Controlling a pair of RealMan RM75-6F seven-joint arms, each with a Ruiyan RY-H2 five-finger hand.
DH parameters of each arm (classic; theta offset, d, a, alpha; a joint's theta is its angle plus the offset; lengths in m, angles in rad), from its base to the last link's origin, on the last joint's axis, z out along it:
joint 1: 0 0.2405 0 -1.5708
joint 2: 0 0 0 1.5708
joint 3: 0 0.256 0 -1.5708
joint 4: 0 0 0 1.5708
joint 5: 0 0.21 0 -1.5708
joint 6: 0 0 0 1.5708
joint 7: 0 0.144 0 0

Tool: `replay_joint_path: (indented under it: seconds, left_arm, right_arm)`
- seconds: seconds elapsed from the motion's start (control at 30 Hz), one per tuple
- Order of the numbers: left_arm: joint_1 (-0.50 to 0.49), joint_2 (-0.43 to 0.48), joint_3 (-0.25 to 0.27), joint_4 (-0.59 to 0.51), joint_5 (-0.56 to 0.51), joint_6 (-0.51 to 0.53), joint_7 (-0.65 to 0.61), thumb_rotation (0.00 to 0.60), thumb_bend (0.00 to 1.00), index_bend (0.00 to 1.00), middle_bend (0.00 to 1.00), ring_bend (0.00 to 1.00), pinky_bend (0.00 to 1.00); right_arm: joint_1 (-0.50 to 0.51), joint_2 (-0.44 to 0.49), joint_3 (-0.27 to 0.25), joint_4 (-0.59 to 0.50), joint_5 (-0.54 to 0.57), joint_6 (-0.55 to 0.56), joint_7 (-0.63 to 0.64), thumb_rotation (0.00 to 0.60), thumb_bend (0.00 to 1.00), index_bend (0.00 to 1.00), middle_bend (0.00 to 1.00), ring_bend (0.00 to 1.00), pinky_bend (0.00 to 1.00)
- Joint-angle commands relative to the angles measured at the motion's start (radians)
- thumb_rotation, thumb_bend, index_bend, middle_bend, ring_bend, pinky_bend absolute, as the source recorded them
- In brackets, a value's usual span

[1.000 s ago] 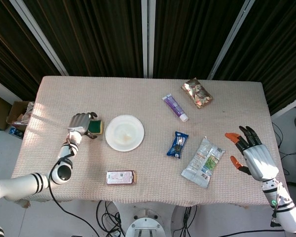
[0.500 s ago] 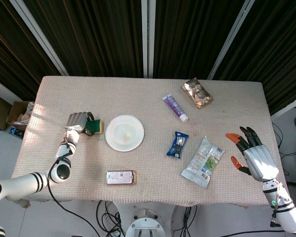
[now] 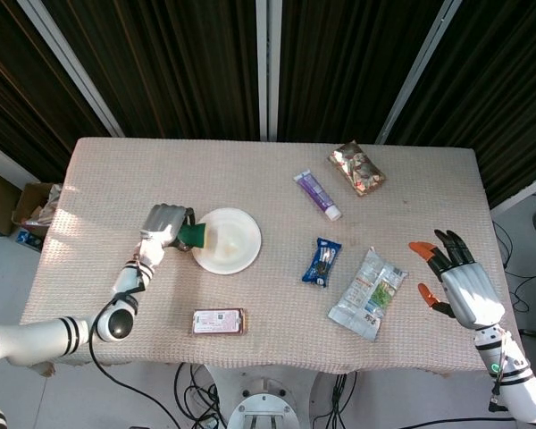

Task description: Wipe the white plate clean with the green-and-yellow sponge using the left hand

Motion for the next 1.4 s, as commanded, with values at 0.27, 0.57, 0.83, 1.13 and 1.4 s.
replay_joint_path:
  seconds: [0.27,0.57,0.83,1.13,1.4]
  left_arm:
    - [-0.209,-0.115,0.062,0.002,-0.155,0.102,0.465,0.600,0.22,0.49,0.54,0.47,0.41]
    - [-0.290,-0.186,0.109,0.005,-0.250,0.178,0.681,0.600,0.24,0.50,0.54,0.48,0.43]
    - [-0.323,-0.280,0.149,0.091,-0.292,0.194,0.811,0.600,0.26,0.51,0.55,0.49,0.44]
    - [-0.329,-0.251,0.099,0.057,-0.308,0.225,0.818,0.600,0.26,0.51,0.55,0.49,0.45]
    - [-0.368,-0.288,0.107,0.085,-0.340,0.217,0.903,0.600,0.26,0.51,0.55,0.49,0.46]
  right_arm:
    - [-0.013,0.002,-0.001,0.009,0.003,0.007,0.013,0.600,0.28,0.19,0.22,0.00,0.02]
    - [-0.023,0.005,-0.001,0.007,0.002,0.013,0.015,0.600,0.28,0.19,0.22,0.00,0.02]
    - [-0.026,0.003,0.002,0.006,0.001,0.011,0.014,0.600,0.28,0.19,0.22,0.00,0.02]
    - [-0.033,0.005,0.005,0.010,0.000,0.020,0.023,0.600,0.28,0.19,0.22,0.00,0.02]
    - [-0.036,0.001,0.007,0.021,0.005,0.018,0.034,0.600,0.28,0.19,0.22,0.00,0.02]
